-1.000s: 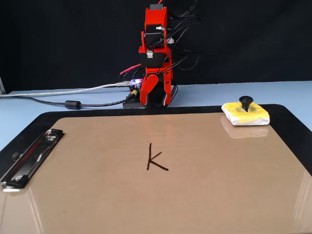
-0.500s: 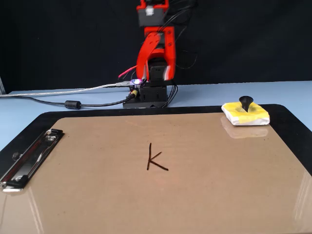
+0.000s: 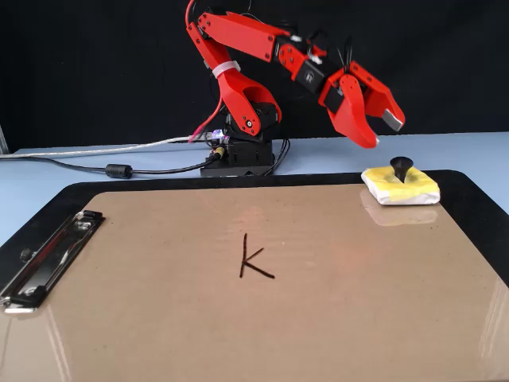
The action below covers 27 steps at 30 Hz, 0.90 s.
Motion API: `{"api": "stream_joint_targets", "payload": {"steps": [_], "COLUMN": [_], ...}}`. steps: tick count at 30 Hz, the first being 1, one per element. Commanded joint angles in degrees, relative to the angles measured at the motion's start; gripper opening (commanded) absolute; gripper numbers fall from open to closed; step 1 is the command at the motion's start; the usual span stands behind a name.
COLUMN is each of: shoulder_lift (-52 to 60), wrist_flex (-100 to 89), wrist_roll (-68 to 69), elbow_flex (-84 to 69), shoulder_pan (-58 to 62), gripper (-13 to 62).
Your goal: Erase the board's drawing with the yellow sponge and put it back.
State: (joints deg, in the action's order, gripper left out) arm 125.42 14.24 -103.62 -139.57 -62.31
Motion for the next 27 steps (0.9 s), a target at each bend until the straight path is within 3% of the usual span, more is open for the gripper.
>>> {"api": "stream_joint_targets", "payload": {"steps": [1,15,24,27], "shoulder_lift": [-1.8,-23.2,-23.7,-24.0], "wrist_flex": [-9.1,-29.4,-30.1,-30.5], "wrist_roll": [6.1,7.6,7.6,7.5], "elbow_flex": [0.1,-0.5,-4.6,-4.5], "shoulder_pan": [-0.9,-1.2,-1.2,-1.1], "gripper": [33.0,33.0,29.9,24.4]}}
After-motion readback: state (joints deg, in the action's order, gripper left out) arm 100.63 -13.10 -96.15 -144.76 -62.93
